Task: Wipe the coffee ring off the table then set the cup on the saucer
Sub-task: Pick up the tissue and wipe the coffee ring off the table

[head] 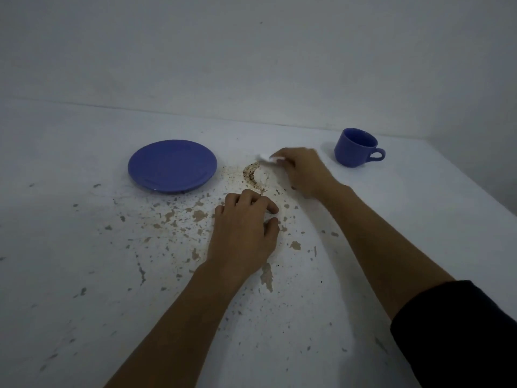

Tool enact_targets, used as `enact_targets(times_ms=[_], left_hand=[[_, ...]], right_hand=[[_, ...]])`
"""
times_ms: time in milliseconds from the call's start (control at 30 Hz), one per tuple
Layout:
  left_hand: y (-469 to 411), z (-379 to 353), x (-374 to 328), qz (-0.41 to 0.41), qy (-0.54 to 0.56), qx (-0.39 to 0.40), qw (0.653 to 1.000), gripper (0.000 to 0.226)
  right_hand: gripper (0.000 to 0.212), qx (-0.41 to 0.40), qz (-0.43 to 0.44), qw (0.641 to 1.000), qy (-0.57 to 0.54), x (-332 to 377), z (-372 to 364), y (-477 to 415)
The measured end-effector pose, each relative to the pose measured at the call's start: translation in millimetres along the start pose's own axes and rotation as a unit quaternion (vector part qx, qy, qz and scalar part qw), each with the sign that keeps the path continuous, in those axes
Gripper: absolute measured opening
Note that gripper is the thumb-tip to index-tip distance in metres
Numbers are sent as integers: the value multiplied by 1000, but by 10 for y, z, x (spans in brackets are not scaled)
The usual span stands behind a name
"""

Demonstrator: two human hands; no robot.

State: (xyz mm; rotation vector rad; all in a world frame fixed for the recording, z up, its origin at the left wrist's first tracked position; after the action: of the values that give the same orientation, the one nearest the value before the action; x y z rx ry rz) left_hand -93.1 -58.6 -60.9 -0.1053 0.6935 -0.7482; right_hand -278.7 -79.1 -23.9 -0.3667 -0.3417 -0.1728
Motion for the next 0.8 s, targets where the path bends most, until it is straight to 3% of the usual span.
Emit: enact_targets(times_ms=[233,300,367,467,567,633,800], left_hand=[[-15,-7,-5,4,-6,7,1000,24],[-7,2,-4,2,-4,5,1000,23],[-3,12,-3,0,0,1,1000,22],[-1,15,-6,-3,1,0,1000,22],[0,6,-3,-4,-4,-1,1000,21],[2,-1,-2,-3,-5,-2,1000,21],[-10,-9,11,-4,-10,-12,1000,21]], right_hand=[[31,86,68,994,28,114,6,132],[30,79,26,995,-47,74,111,127],[27,20,-64,983,-171,-52,185,131],[26,-74,-215,913,-339,-250,184,139],[27,-152,-236,927,-250,-357,226,68],[28,-177,-182,954,-158,-274,247,14],[34,-29,-31,999,-30,70,-164,-61]])
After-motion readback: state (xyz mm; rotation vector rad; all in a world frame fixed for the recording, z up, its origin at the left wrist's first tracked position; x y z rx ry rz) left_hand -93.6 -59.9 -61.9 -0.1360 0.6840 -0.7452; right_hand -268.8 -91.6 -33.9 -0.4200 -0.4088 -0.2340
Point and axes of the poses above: each hand's wrist, its own y-axis away from the middle knuckle, its own z-axis out of the back of the hand, x = y × z, the point moved 4 cm from there along -y, towards the middle knuckle, and after that the axes turned 4 degrees about z, right-handed, at the moved point
